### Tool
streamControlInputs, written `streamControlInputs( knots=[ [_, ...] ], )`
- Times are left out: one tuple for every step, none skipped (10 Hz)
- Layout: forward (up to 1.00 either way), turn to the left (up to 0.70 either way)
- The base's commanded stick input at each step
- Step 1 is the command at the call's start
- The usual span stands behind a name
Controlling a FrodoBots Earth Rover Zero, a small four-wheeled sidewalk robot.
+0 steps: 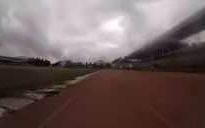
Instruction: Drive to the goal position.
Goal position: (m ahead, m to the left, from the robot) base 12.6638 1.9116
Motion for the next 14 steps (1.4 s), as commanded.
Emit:
streamControlInputs(
  knots=[
    [0.7, -0.25],
    [0.7, -0.12],
    [0.7, 0.03],
    [0.7, 0.03],
    [0.7, 0.08],
    [0.7, 0.05],
    [0.7, -0.05],
    [0.7, -0.29],
    [0.7, -0.17],
    [0.7, 0.0],
    [0.7, 0.0],
    [0.7, 0.0],
    [0.7, 0.0],
    [0.7, 0.0]
  ],
)
